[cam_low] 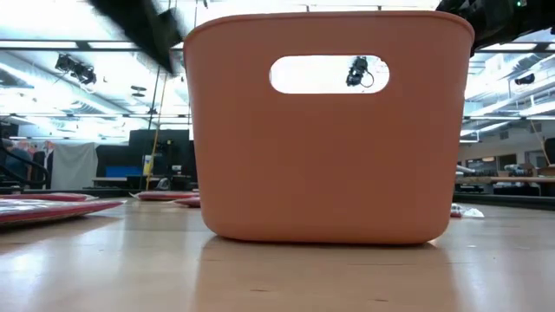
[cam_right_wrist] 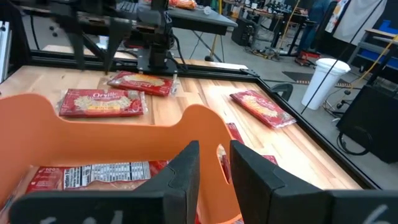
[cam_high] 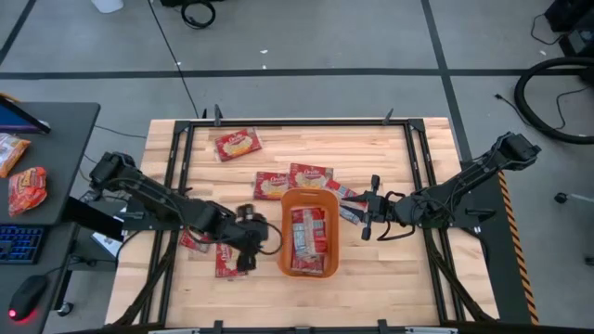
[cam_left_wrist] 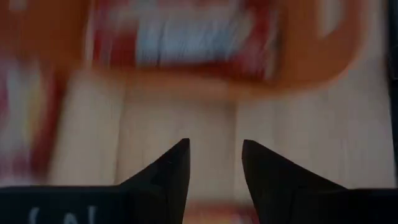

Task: Sort popcorn bags into baskets
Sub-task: Put the red popcorn bag into the orange bin

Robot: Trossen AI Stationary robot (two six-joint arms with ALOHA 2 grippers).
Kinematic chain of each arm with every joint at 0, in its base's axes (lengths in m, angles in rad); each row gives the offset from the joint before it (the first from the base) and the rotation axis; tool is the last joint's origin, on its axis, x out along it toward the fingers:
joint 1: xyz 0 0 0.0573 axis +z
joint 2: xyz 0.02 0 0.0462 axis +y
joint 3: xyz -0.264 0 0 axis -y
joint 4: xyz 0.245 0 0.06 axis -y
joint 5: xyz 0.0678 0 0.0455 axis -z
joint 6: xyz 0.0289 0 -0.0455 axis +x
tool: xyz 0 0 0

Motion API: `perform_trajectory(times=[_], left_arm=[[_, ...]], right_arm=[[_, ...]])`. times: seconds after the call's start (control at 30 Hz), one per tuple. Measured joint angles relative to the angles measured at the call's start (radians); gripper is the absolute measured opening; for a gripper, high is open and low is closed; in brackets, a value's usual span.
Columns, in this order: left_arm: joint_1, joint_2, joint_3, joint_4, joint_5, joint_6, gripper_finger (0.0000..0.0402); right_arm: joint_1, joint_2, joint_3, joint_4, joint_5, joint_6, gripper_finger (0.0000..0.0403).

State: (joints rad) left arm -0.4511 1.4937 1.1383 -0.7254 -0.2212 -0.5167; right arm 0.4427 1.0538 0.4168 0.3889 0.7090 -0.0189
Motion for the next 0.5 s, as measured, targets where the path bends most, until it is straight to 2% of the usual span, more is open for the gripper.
perform_trajectory(times=[0.2,0.3,0.37,0.5], left_arm=[[-0.088,0.037,0.000,-0.408,0.004,-0.487,0.0149],[-0.122,0.063,-0.001,-0.515,-0.018,-0.701,0.0149],[-0.141,0.087,-0.001,-0.547,-0.025,-0.781,0.0149],[-0.150,0.140,-0.001,-0.597,-0.020,-0.840,0.0152]], right_arm=[[0.000,0.000,0.000,0.031,0.001,-0.033,0.0093],[0.000,0.000,0.000,0.045,0.001,-0.061,0.0093],[-0.001,0.000,0.000,0.059,0.003,-0.089,0.0093],[-0.018,0.000,0.000,0.082,0.003,-0.128,0.0093]])
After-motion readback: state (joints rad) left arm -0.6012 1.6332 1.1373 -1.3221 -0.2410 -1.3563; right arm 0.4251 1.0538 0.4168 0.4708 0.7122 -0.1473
